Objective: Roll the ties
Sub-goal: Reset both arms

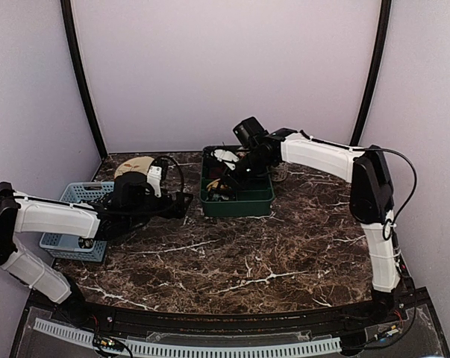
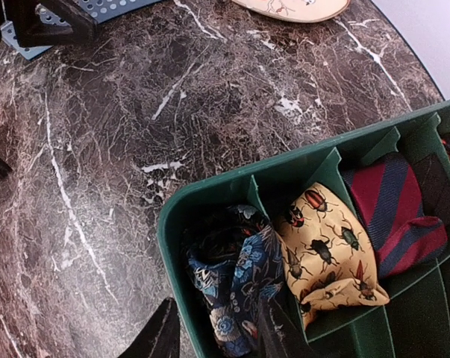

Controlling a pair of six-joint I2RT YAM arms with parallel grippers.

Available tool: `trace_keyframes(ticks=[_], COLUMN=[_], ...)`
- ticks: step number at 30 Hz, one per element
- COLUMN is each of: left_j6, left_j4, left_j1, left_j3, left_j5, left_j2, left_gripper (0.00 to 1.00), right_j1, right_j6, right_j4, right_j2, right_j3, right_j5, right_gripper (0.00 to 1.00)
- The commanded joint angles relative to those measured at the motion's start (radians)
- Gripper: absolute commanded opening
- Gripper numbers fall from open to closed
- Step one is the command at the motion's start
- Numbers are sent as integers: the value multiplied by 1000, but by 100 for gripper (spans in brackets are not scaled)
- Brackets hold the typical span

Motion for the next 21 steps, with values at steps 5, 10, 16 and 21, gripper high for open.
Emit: trace_keyframes(ticks=[5,10,16,21], left_j6=[-36,-39,-37,-39], left_j4=[-14,-5,1,9], left_j1=[33,49,59,63], left_j3=[-54,-69,-70,-79], left_j5=[0,1,6,7], left_j2=[-81,-93,-81,-84], left_gripper=[99,99,99,99], right_j1=[0,2,21,22], right_j6=[-1,-12,-13,-22], right_j4=[-5,-33,-85,-180], right_j2=[102,141,211,305], right_j3=[69,103,173,256], right_j5=[-23,-55,-67,-46], right_gripper=[28,8,1,0])
